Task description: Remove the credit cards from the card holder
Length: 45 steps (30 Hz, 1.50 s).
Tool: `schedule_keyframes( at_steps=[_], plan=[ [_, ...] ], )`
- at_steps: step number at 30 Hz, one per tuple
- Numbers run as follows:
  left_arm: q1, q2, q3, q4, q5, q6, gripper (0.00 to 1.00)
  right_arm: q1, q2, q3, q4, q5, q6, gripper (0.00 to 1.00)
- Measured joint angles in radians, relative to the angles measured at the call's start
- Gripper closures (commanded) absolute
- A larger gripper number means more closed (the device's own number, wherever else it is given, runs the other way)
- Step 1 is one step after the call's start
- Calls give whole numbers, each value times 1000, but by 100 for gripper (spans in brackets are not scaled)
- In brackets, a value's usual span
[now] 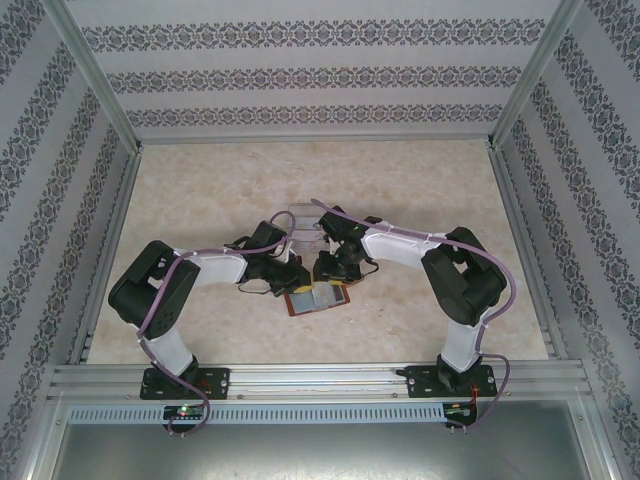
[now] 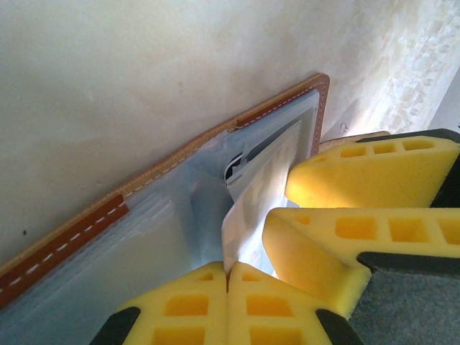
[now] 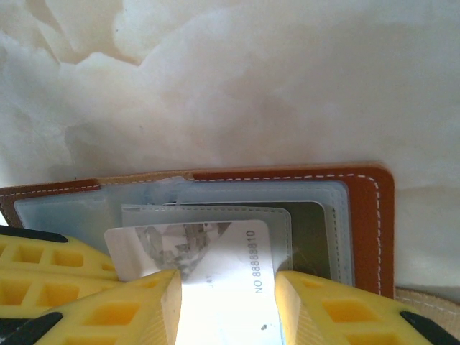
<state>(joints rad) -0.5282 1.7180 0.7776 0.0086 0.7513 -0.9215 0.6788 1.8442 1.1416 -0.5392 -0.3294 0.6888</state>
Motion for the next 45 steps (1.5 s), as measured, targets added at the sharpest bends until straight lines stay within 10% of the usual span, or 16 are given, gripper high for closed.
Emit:
schedule_keyframes(
  at_steps=[45],
  plan=[
    [11, -6, -45, 101, 2, -61, 78, -10, -65, -49, 89, -73, 42, 58]
  ],
)
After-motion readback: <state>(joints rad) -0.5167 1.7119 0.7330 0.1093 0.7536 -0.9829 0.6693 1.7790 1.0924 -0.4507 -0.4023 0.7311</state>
